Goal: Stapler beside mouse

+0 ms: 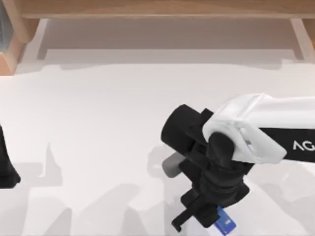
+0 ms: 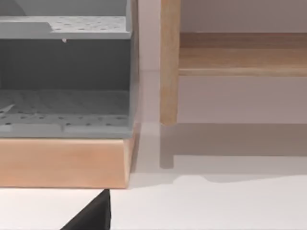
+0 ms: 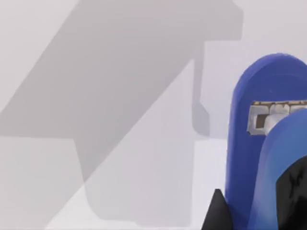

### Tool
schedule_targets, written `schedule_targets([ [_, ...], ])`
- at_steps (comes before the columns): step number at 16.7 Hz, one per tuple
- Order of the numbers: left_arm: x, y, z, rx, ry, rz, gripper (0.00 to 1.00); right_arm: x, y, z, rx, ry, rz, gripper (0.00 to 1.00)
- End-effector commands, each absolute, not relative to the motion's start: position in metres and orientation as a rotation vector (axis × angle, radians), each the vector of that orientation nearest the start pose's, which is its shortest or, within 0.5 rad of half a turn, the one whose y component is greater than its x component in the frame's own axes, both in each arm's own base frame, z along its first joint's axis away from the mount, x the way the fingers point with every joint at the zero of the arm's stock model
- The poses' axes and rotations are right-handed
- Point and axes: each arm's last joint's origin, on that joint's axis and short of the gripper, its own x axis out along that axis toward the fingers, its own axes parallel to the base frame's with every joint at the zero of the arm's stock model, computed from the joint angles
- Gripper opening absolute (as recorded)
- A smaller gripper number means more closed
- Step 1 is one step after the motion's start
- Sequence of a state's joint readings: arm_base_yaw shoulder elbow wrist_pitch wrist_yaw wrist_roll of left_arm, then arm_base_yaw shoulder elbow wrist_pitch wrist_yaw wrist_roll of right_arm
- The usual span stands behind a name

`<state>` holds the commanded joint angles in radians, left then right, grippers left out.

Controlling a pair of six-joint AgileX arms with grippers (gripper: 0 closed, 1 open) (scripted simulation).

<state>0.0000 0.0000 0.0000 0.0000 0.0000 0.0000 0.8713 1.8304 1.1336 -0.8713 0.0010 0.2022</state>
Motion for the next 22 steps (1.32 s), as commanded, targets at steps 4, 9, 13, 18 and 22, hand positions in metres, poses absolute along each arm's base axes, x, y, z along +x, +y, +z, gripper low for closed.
schedule_targets([
  [4,0.106,-0.001,0.16,0.0,0.0,0.0,1.0,0.214,0.242,0.146,-0.512,1.502,0.516,0.0],
  [9,0.106,-0.001,0.16,0.0,0.0,0.0,1.0,0.272,0.194,0.15,-0.412,1.52,0.405,0.0],
  [13,0.106,-0.001,0.16,0.0,0.0,0.0,1.0,0.325,0.114,0.151,-0.291,1.552,0.265,0.0],
  [18,0.106,-0.001,0.16,0.0,0.0,0.0,1.0,0.355,-0.014,0.155,-0.116,1.575,0.079,0.0],
  [22,0.106,-0.001,0.16,0.0,0.0,0.0,1.0,0.35,-0.084,0.16,-0.031,1.572,-0.014,0.0],
])
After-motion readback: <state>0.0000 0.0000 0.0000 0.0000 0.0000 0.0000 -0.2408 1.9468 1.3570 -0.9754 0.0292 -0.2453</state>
